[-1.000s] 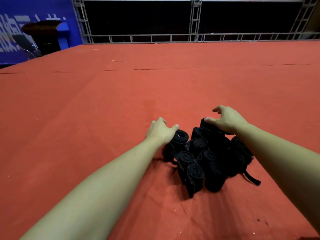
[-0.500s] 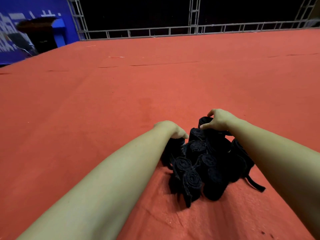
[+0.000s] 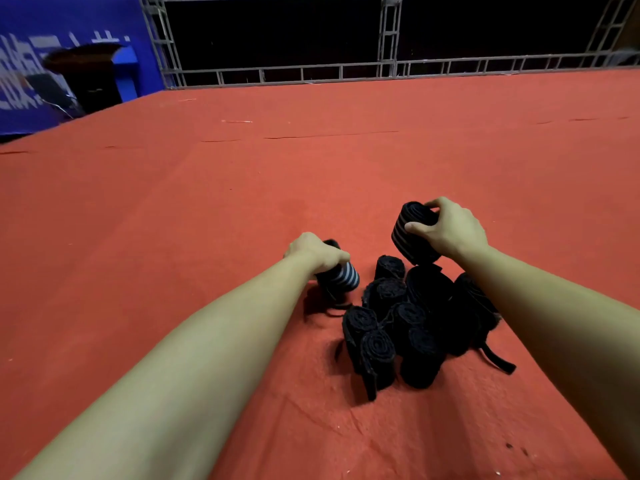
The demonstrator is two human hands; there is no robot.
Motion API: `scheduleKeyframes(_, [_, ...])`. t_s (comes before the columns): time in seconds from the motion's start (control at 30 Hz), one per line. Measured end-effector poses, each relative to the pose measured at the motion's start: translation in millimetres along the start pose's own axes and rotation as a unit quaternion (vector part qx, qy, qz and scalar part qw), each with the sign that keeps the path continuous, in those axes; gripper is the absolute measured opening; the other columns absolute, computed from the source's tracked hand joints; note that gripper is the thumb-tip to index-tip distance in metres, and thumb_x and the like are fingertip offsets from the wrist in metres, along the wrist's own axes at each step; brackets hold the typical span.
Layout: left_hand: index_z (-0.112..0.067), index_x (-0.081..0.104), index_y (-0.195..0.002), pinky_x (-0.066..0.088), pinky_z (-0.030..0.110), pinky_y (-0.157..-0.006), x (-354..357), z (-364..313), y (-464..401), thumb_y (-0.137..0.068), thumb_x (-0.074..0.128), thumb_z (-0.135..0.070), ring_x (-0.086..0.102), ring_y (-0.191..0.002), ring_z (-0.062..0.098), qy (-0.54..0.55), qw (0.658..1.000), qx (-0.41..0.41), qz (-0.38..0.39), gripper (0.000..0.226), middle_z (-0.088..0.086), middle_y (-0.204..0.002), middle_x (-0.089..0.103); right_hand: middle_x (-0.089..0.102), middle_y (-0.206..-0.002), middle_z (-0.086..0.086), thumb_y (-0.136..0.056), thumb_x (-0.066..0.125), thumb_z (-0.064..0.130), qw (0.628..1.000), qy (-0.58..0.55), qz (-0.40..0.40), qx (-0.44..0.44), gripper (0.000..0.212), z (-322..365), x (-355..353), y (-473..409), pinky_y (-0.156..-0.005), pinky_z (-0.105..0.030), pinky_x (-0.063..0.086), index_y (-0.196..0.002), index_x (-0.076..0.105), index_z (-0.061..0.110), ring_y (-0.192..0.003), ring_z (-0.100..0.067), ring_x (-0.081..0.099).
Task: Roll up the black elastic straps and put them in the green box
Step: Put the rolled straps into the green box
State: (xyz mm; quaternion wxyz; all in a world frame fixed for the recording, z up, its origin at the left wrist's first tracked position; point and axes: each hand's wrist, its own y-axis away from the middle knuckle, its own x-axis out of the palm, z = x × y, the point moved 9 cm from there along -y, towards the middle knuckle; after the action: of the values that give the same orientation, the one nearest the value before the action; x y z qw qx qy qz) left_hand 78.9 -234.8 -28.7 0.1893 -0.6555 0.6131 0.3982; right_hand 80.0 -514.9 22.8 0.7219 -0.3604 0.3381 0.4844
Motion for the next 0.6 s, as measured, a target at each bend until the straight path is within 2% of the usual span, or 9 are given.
scheduleKeyframes(0.1, [-0.009, 0.072, -0.101, 0.05, 0.032, -0.07, -29, -4, 17, -0.066, 0.081, -0.046, 0.07, -0.102, 0.033, 0.045, 0.997, 0.047, -0.046, 0.052, 0.014, -0.108, 0.074, 0.068, -0.129, -0.011, -0.085, 0.075, 0.057, 1.0, -0.012, -0.019, -0.021, 0.07, 20, -22, 17, -0.088, -0.044, 0.054, -0.14, 0.058, 0.018, -0.117, -0.035, 0.064])
scheduleKeyframes(0.17, [-0.018, 0.069, -0.104, 0.053, 0.033, -0.078, -50, -10, 36, -0.068, 0.081, -0.039, 0.067, -0.103, 0.03, 0.095, 0.99, 0.09, -0.06, 0.043, 0.008, -0.108, 0.073, 0.07, -0.128, -0.01, -0.084, 0.075, 0.057, 0.999, -0.026, -0.033, -0.032, 0.07, 34, -37, 33, -0.089, -0.044, 0.055, -0.139, 0.06, 0.016, -0.117, -0.034, 0.064])
scheduleKeyframes(0.23, [-0.027, 0.064, -0.115, 0.057, 0.039, -0.09, -67, -13, 55, -0.071, 0.083, -0.033, 0.065, -0.104, 0.025, 0.15, 0.979, 0.126, -0.056, 0.049, 0.002, -0.113, 0.069, 0.071, -0.127, -0.008, -0.084, 0.075, 0.058, 0.997, -0.052, -0.047, -0.038, 0.068, 47, -53, 52, -0.091, -0.043, 0.054, -0.135, 0.063, 0.015, -0.117, -0.031, 0.065])
scheduleKeyframes(0.33, [-0.026, 0.06, -0.124, 0.061, 0.048, -0.089, -75, -11, 84, -0.077, 0.086, -0.024, 0.07, -0.103, 0.024, 0.248, 0.957, 0.154, 0.011, 0.054, 0.004, -0.119, 0.067, 0.073, -0.121, -0.005, -0.081, 0.075, 0.062, 0.995, -0.08, -0.053, -0.042, 0.066, 64, -74, 87, -0.092, -0.045, 0.056, -0.129, 0.068, 0.017, -0.112, -0.028, 0.067])
scheduleKeyframes(0.5, [-0.021, 0.059, -0.132, 0.065, 0.041, -0.079, -67, -23, 141, -0.087, 0.082, -0.014, 0.074, -0.097, 0.018, 0.349, 0.903, 0.214, 0.131, 0.051, 0.007, -0.115, 0.07, 0.075, -0.112, -0.002, -0.078, 0.076, 0.064, 0.994, -0.074, -0.074, -0.037, 0.064, 74, -116, 156, -0.089, -0.045, 0.058, -0.121, 0.072, 0.017, -0.102, -0.022, 0.07])
scheduleKeyframes(0.6, [-0.021, 0.06, -0.129, 0.064, 0.043, -0.083, -48, -32, 176, -0.09, 0.079, -0.019, 0.074, -0.102, 0.019, 0.357, 0.883, 0.247, 0.179, 0.044, 0.008, -0.117, 0.071, 0.075, -0.103, -0.004, -0.079, 0.076, 0.064, 0.995, -0.038, -0.096, -0.009, 0.058, 58, -145, 205, -0.076, -0.044, 0.059, -0.113, 0.074, 0.017, -0.083, -0.024, 0.07])
